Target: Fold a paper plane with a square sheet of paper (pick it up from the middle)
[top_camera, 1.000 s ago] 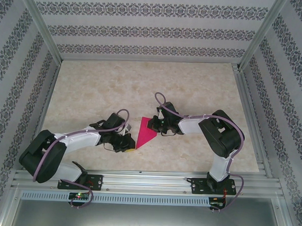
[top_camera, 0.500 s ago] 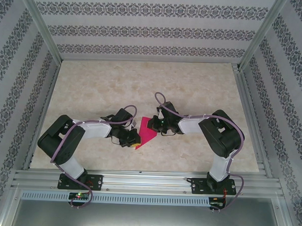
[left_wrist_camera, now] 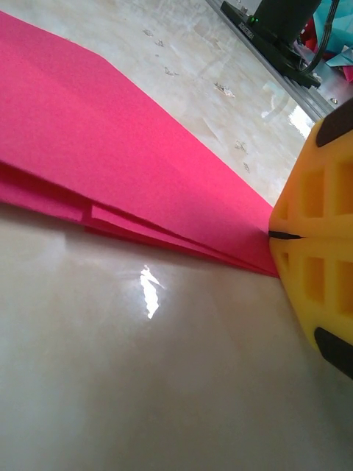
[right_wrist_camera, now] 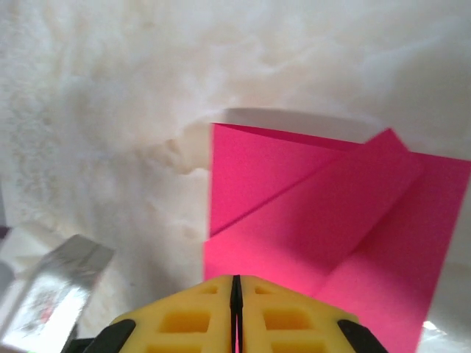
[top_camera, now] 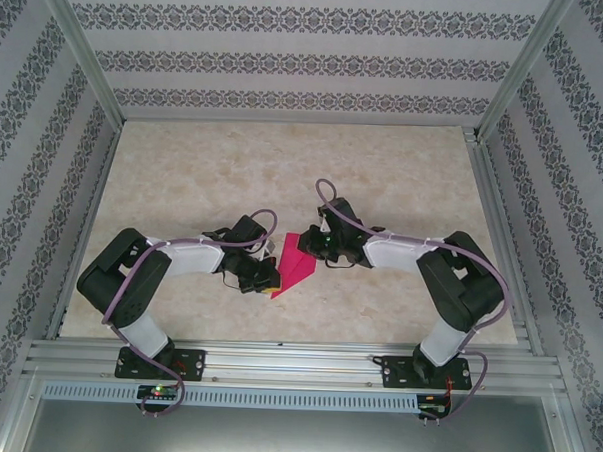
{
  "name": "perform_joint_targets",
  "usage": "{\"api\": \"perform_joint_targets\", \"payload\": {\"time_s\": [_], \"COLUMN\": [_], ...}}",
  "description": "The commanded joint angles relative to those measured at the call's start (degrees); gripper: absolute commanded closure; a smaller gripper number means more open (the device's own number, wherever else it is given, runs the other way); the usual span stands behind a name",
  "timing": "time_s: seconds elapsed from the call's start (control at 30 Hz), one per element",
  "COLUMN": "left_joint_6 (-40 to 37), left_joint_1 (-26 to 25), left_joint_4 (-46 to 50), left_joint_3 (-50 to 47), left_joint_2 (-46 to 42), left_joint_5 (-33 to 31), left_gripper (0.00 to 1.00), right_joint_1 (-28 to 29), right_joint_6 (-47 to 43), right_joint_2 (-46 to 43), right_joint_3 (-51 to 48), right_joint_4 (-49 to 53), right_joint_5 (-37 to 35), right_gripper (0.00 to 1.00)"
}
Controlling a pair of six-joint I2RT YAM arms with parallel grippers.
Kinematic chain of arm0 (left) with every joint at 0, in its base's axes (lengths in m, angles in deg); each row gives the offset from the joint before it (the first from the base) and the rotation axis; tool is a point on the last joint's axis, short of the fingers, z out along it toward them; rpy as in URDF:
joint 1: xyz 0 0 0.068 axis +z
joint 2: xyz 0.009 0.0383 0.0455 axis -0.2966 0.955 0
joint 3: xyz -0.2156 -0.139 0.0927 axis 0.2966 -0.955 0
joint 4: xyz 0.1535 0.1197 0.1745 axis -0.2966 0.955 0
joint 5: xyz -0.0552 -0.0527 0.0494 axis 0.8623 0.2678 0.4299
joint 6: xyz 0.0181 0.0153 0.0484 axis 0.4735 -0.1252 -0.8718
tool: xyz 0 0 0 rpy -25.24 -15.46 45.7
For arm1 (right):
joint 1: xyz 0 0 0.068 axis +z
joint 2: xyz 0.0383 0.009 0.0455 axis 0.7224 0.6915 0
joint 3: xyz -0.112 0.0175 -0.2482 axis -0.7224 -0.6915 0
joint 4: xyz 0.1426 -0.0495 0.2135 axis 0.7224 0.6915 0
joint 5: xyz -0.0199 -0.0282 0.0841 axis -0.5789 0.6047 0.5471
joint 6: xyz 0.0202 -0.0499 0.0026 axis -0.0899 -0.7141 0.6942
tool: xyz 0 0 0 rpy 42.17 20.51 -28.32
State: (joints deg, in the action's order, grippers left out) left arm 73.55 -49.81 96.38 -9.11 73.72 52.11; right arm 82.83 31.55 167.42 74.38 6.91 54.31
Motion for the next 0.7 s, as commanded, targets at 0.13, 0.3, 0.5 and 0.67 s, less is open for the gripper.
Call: {"api": "perform_joint_targets", "payload": {"time_s": [0.13, 0.3, 0.5, 0.67], "left_joint_6": [-0.5, -0.5, -0.2, -0.9], "left_joint_1": [-0.3, -0.3, -0.3, -0.3], "left_joint_4": [7.1, 7.3, 6.3, 6.1], "left_joint_3": [-1.6, -1.7, -3.3, -3.8], "left_joint_2": [2.5, 2.1, 1.4, 1.5], "left_joint_5": [-6.3, -6.4, -6.1, -5.0], "left_gripper": [0.95, 0.95, 0.95, 0.95], "right_joint_1": [4.9, 5.4, 0.2, -5.5], "right_joint_6": [1.2, 2.2, 1.4, -0.6], "right_joint_2": [3.8, 7.3, 9.6, 10.6], "right_joint_3": [0.7, -0.3, -0.9, 0.9], "right_joint_4": [-2.5, -3.3, -3.3, -2.7], "right_joint_5": [-0.7, -3.4, -5.0, -4.2], "right_gripper": [0.89, 0.90, 0.90, 0.90]}}
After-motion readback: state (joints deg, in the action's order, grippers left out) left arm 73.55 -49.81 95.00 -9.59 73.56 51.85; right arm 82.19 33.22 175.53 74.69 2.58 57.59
